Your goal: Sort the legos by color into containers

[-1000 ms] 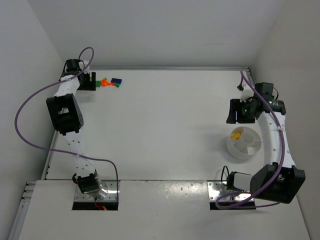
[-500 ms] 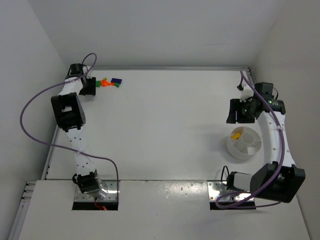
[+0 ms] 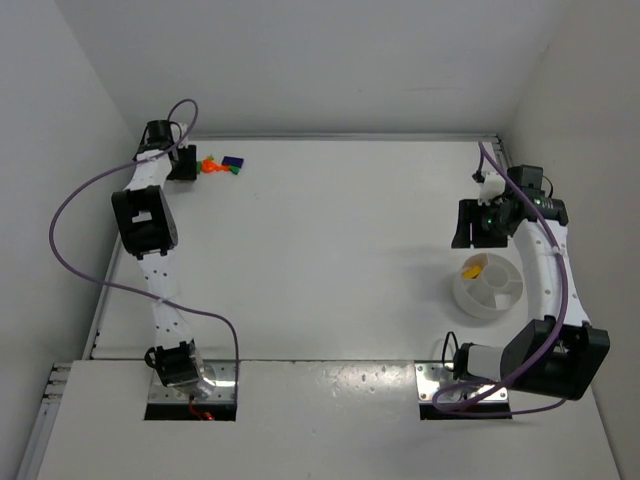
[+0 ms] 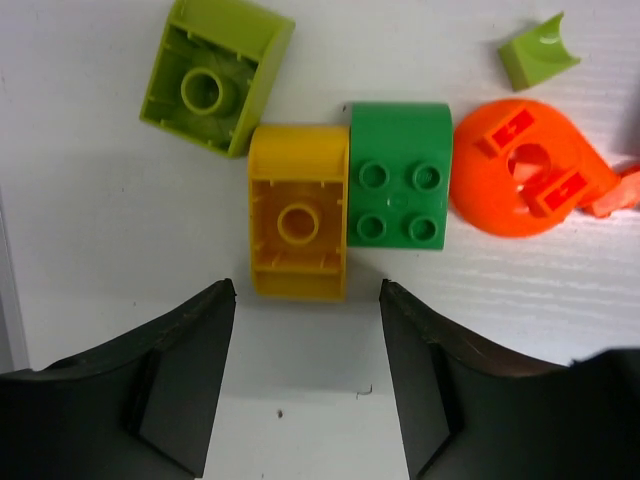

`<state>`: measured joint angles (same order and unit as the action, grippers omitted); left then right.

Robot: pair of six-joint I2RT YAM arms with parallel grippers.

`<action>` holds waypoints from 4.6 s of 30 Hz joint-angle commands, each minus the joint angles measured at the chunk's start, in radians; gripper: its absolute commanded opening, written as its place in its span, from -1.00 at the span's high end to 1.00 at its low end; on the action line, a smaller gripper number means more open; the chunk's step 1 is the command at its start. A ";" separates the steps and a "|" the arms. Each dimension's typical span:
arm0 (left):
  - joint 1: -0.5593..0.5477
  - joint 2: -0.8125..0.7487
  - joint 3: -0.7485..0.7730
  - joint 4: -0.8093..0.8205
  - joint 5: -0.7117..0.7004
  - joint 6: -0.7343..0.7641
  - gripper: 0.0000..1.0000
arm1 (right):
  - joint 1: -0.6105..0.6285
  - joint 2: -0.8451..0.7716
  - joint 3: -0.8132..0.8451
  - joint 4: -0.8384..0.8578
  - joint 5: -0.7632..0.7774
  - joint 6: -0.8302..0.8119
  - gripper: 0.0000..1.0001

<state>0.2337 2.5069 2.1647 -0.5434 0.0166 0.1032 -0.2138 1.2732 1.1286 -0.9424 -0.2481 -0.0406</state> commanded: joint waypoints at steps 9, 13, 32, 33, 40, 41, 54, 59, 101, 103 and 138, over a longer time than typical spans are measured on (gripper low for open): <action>-0.013 0.118 0.083 -0.044 -0.010 -0.043 -0.20 | -0.002 0.014 0.000 0.036 -0.020 0.022 -0.10; -0.013 0.109 0.057 -0.044 -0.010 -0.043 0.10 | -0.002 0.014 0.000 0.036 -0.020 0.022 -0.10; 0.015 -0.624 -0.834 0.053 0.311 0.104 0.63 | 0.007 -0.089 -0.044 -0.010 -0.261 -0.048 -0.07; 0.015 -0.710 -0.902 0.031 0.382 0.140 0.63 | 0.007 -0.075 -0.044 -0.030 -0.298 -0.048 -0.07; -0.118 -1.112 -1.141 0.025 0.609 0.233 0.70 | 0.016 0.070 -0.033 -0.084 -0.604 -0.131 -0.07; -0.143 -1.147 -1.157 0.036 0.620 0.219 0.70 | 0.016 0.096 -0.017 -0.097 -0.638 -0.157 -0.07; -0.821 -1.248 -1.059 0.140 0.291 0.038 0.67 | 0.025 0.469 0.304 -0.466 -0.999 -0.406 -0.07; -0.970 -1.117 -0.938 0.160 0.224 -0.008 0.70 | 0.073 0.356 0.216 -0.330 -1.027 -0.276 -0.11; -1.268 -0.856 -0.625 0.112 0.103 -0.036 0.80 | 0.165 0.221 -0.001 -0.095 -1.054 -0.010 0.11; -1.268 -0.856 -0.625 0.112 0.103 -0.036 0.80 | 0.174 0.221 -0.001 -0.085 -1.063 -0.010 0.26; -0.739 -1.278 -1.045 0.143 0.058 -0.074 -0.99 | 0.050 -0.071 0.108 -0.096 0.326 -0.097 1.00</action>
<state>-0.5518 1.2278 1.1023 -0.4389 0.0345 0.0490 -0.1577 1.1831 1.1919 -1.0332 -0.0586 -0.1139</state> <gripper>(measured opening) 0.995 0.270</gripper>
